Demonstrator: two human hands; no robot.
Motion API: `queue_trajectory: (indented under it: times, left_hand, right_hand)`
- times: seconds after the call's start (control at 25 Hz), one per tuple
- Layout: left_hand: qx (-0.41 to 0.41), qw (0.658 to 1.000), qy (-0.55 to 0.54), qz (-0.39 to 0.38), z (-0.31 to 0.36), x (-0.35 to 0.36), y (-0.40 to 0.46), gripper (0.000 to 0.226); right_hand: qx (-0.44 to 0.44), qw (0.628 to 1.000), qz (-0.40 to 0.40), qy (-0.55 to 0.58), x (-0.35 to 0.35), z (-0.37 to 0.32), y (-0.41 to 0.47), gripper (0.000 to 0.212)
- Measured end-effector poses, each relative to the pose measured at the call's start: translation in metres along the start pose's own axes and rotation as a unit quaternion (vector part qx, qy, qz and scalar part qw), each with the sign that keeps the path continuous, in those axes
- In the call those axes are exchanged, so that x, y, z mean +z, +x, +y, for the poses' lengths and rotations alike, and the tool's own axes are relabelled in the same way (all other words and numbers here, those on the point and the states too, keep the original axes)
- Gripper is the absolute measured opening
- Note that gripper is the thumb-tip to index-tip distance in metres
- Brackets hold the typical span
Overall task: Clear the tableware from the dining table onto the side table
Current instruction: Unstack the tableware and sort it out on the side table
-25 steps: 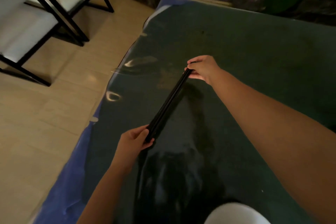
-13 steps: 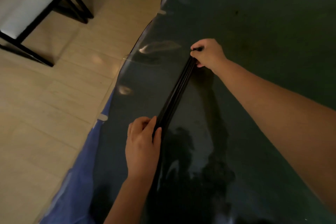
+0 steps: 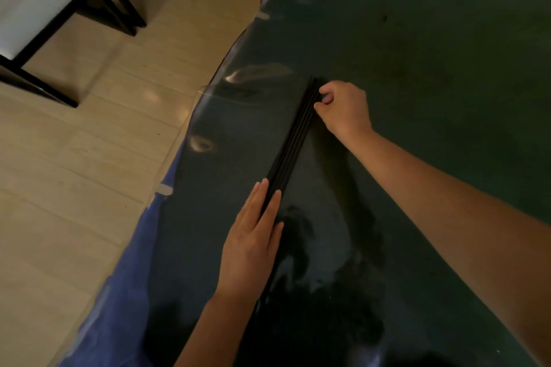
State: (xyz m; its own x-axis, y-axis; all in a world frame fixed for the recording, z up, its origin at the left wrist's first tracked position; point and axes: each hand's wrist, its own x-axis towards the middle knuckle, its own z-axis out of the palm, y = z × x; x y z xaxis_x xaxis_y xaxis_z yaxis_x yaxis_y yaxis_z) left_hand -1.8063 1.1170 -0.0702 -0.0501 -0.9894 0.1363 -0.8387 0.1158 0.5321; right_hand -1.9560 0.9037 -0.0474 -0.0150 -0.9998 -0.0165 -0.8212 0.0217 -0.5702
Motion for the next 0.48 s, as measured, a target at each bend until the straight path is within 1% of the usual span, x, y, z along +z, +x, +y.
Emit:
queue_trajectory:
  times: [0.12, 0.32, 0.4, 0.48]
  left_hand:
    - [0.019, 1.000, 0.017, 0.003, 0.001, 0.002, 0.004, 0.043]
    - [0.012, 0.998, 0.049, -0.038, 0.007, -0.010, 0.008, 0.046]
    - [0.012, 0.998, 0.051, -0.024, 0.013, -0.023, 0.002, 0.047]
    - [0.035, 0.999, 0.026, 0.004, 0.024, -0.037, -0.010, 0.043]
  right_hand:
    - [0.004, 1.000, -0.007, 0.012, 0.002, -0.006, -0.002, 0.030]
    - [-0.010, 0.998, -0.060, 0.009, -0.019, -0.011, -0.016, 0.025]
    - [-0.025, 0.995, -0.097, 0.014, -0.047, -0.004, -0.042, 0.024]
    - [-0.057, 0.990, -0.125, 0.017, -0.081, 0.007, -0.086, 0.024]
